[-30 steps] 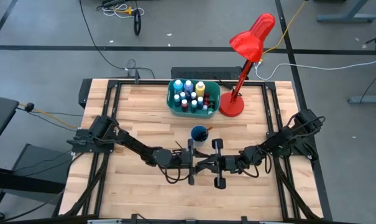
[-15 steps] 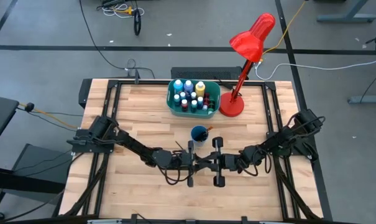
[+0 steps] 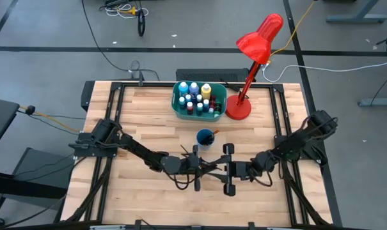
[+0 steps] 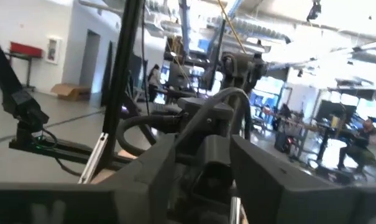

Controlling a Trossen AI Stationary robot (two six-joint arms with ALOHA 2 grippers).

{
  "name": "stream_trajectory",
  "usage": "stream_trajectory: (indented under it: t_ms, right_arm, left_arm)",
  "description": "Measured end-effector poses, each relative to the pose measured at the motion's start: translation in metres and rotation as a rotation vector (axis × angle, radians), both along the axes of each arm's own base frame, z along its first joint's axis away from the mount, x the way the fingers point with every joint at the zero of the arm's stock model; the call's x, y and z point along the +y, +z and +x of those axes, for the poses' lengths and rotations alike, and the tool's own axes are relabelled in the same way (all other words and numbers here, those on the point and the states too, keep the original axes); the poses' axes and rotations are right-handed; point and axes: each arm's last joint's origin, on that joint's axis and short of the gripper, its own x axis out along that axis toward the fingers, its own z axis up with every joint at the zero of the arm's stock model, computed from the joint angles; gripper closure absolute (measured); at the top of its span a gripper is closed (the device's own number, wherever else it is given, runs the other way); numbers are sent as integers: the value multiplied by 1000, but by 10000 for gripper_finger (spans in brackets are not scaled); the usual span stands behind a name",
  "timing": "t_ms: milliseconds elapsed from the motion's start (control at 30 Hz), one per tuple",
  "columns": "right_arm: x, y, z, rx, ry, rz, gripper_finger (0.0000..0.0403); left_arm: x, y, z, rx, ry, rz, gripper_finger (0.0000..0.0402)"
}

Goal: Pick & Place Paint Supplies
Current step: Put the silver paint brush into the blue cup

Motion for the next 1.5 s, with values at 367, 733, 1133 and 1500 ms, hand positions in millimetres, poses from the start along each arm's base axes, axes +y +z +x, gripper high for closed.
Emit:
stream_trajectory:
  t_ms: [367,733,1133,1500]
  right_arm:
    - [6,36,-51,212,-323,38,223]
    - [-10,18,-95,546,-312,141,226]
    - [-18,3,-102,643,-382,157,227]
    - [-18,3,-102,641,-381,157,227]
  left_arm:
    - [2,1,-3,103,34,28,379]
    - [22,52,-22,174,132,87,379]
    - [68,75,-29,262,251,112,379]
    - [96,53,-32,468,288,8,372]
